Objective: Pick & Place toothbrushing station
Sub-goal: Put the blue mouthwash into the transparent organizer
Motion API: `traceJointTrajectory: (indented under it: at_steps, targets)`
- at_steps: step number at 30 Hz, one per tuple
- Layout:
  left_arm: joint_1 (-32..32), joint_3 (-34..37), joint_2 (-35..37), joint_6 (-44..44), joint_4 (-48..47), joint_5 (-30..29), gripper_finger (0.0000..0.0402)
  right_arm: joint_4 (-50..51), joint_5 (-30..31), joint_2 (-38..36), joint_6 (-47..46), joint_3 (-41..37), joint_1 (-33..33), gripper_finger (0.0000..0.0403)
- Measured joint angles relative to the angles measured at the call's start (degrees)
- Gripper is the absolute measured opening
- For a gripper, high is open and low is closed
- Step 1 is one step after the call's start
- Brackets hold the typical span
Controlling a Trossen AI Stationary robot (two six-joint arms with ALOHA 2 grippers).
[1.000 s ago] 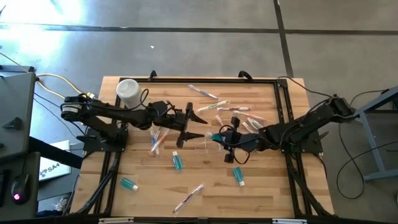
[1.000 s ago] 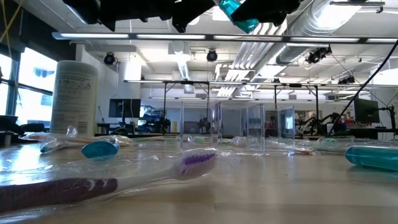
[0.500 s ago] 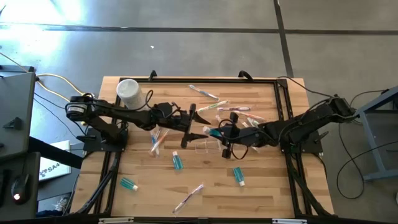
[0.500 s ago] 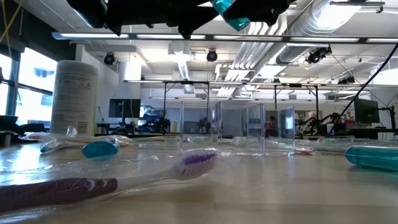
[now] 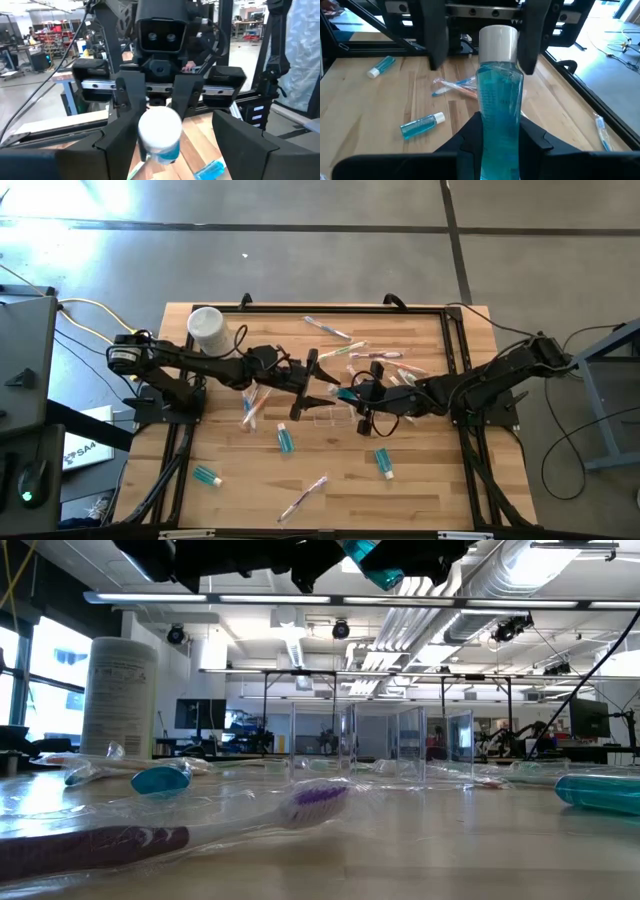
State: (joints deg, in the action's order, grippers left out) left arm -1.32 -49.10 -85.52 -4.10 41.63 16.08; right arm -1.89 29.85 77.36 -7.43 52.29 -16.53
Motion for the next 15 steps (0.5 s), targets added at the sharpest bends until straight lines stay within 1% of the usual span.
traceJointTrajectory:
  at_steps: [3, 8, 11, 15]
  targets:
    - [-0.04, 0.02, 0.0, -0.03, -0.04, -0.02, 0.0202, 0.0, 0.0, 0.0, -0.04, 0.0, 0.0, 0.0069]
    - [-0.1, 0.02, 0.0, -0.21, -0.19, -0.25, 0.013, 0.0, -0.37, 0.0, -0.04, 0.0, -0.04, 0.0069]
    - [-0.13, 0.02, 0.06, -1.78, -0.66, -0.33, 0.0092, 0.14, -0.28, 0.0, -0.21, 0.0, -0.03, 0.0069]
    - [-0.11, 0.04, 0.07, -2.08, -1.02, -0.26, 0.0089, 0.32, -1.75, 0.0, -0.24, 0.0, 0.04, 0.0069]
